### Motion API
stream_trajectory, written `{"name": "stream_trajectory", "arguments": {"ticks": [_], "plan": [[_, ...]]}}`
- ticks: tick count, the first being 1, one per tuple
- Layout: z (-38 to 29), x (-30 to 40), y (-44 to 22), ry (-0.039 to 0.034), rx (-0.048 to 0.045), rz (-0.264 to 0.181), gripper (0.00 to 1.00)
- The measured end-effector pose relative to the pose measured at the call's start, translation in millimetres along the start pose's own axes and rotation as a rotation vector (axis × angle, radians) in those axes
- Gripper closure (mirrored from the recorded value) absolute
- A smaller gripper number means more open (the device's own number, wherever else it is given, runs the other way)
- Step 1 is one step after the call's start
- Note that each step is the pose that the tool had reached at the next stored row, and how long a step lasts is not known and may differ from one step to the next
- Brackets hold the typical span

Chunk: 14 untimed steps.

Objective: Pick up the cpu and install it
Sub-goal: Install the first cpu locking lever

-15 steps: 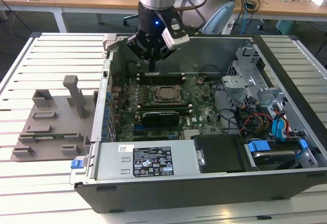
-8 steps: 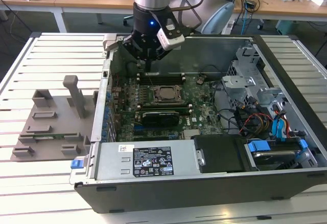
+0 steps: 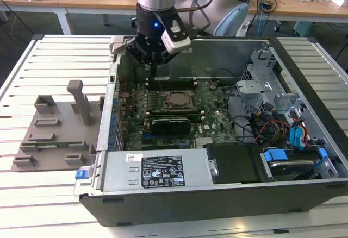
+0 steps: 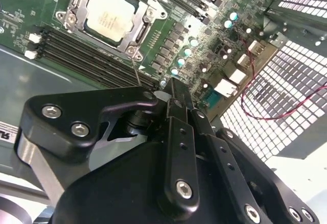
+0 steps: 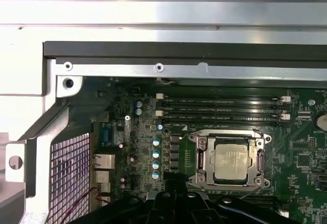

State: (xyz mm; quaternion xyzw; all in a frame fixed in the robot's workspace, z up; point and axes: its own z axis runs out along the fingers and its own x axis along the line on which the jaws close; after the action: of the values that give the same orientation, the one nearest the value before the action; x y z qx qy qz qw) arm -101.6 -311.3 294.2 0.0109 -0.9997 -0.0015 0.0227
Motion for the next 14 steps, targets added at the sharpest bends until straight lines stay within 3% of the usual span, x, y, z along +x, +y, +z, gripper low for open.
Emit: {"name": "stream_trajectory", "arguments": {"ticks": [14], "plan": [[3.4,6.4,0.1,0.0001,0.0001,0.0,0.89]]}}
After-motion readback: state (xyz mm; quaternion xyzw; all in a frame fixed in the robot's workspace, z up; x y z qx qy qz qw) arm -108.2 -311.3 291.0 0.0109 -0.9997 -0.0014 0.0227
